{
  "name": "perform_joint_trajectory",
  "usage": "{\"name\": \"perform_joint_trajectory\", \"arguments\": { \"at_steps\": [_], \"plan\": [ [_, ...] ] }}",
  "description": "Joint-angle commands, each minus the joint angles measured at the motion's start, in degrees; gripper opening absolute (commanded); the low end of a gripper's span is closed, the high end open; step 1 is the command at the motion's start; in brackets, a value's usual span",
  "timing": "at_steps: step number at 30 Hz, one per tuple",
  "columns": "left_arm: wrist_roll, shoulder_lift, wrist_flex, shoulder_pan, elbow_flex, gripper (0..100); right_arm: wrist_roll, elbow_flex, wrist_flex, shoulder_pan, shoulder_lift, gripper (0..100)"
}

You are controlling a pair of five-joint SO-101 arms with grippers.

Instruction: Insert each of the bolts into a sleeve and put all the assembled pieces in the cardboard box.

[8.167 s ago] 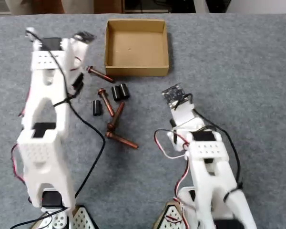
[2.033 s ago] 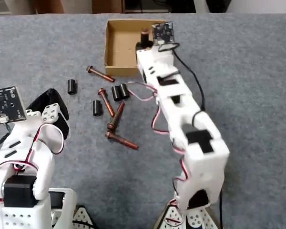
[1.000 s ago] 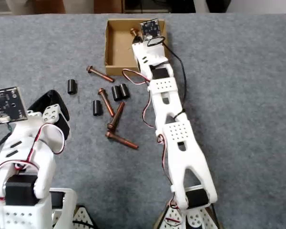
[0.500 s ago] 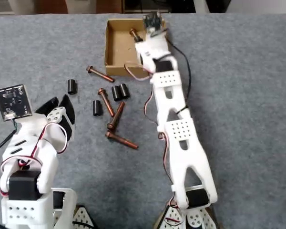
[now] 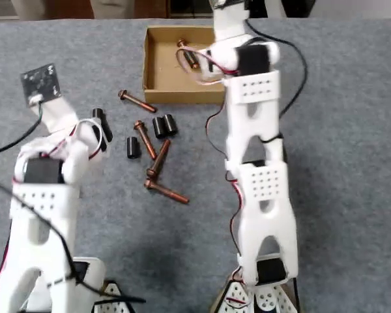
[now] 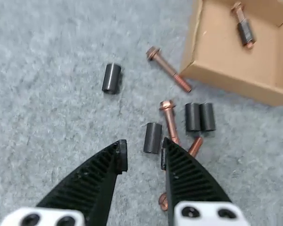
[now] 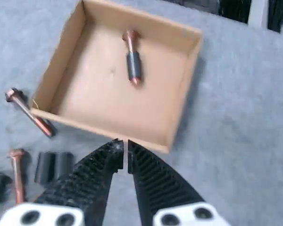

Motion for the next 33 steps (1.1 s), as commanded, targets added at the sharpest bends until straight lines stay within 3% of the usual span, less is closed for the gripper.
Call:
{"name": "perform_joint_trajectory", "arguments": {
  "at_steps": [1,6,10,16,20,26,33],
  "plan": [
    [1.67,4.35,0.18,1.58,-4.57,13,0.79,-0.31,1.85,7.16,-7.16,0.2],
    [5.98,10.24,0.0,6.86,-7.03,13,6.95,7.25,1.85,14.29,-15.25,0.2],
    [7.74,14.9,0.09,7.21,-9.14,13,8.62,24.48,1.85,14.73,-25.54,0.2],
    [7.21,16.31,0.53,-3.08,-9.23,13,4.84,63.69,1.05,1.63,-42.24,0.2],
    [0.79,16.31,3.87,-10.81,-9.05,13,-0.97,81.63,-6.24,-10.86,-46.02,0.2],
    [-8.79,14.11,9.58,-18.64,-7.65,13,-14.07,86.99,-18.29,-24.57,-45.05,0.2],
    [-19.6,8.92,9.85,-25.76,-1.05,13,-21.19,77.23,-20.84,-30.64,-31.52,0.2]
  ]
}}
